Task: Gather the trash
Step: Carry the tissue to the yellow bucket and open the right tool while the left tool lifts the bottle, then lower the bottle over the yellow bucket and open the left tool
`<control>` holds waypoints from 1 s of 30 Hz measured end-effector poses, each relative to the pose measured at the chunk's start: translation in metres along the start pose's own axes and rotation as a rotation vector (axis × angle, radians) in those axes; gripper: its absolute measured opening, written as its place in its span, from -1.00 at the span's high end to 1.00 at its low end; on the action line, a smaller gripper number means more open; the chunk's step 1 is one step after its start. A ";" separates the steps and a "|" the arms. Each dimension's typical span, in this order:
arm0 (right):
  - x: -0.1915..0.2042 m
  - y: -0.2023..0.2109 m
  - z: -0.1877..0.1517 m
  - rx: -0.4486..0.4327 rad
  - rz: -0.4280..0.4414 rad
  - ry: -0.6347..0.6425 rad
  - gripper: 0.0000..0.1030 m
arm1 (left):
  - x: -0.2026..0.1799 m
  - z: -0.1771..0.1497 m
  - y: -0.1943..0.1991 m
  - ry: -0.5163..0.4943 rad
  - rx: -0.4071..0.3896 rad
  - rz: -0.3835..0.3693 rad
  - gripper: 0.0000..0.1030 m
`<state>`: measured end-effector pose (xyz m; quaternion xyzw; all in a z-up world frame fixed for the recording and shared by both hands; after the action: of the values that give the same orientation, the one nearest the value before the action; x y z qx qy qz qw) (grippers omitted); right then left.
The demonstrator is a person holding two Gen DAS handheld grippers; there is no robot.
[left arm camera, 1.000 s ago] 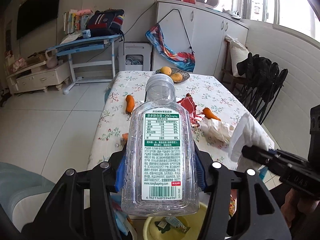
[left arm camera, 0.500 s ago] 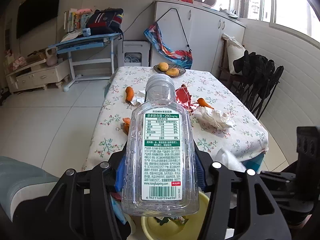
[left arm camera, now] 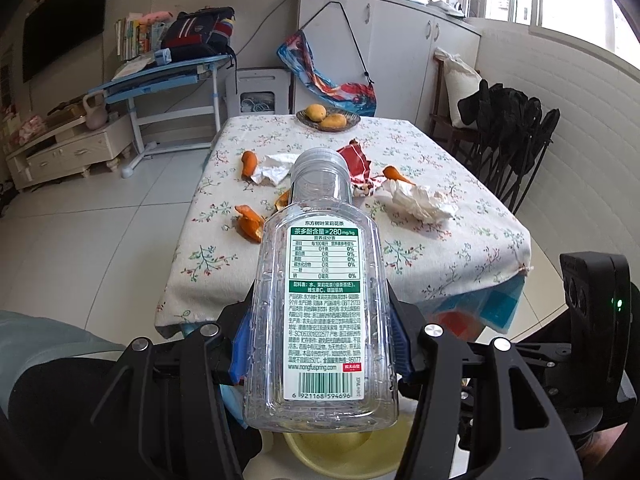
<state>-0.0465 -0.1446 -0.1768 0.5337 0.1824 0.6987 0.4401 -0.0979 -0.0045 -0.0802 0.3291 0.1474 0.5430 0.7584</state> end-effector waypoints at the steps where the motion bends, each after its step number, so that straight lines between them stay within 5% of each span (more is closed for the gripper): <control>1: -0.002 0.001 0.001 -0.002 0.000 -0.007 0.16 | -0.001 -0.001 -0.001 -0.002 0.005 -0.002 -0.01; 9: -0.012 0.019 0.011 -0.101 -0.005 -0.065 0.02 | -0.012 -0.012 -0.008 -0.048 0.059 -0.034 -0.02; 17: -0.027 0.043 0.023 -0.232 -0.010 -0.141 -0.04 | -0.045 -0.034 -0.020 -0.197 0.171 -0.109 -0.02; 25: -0.031 0.045 0.027 -0.249 -0.013 -0.161 -0.08 | -0.074 -0.060 -0.036 -0.351 0.317 -0.160 -0.03; 30: -0.033 0.046 0.027 -0.252 -0.015 -0.164 -0.10 | -0.077 -0.063 -0.038 -0.359 0.335 -0.158 -0.04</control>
<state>-0.0398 -0.2016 -0.1530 0.5282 0.0608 0.6667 0.5224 -0.1354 -0.0610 -0.1618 0.5286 0.1233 0.3831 0.7474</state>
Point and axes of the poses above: each gripper's, at about its wrist camera, not at the fingertips, and y roughly against the way its jaws point, x to its left, z to its top, the point moved 2 cm from there along -y, roughly the way its jaws point, and after that the axes turned 15 degrees about -y, right-handed, at the moved point
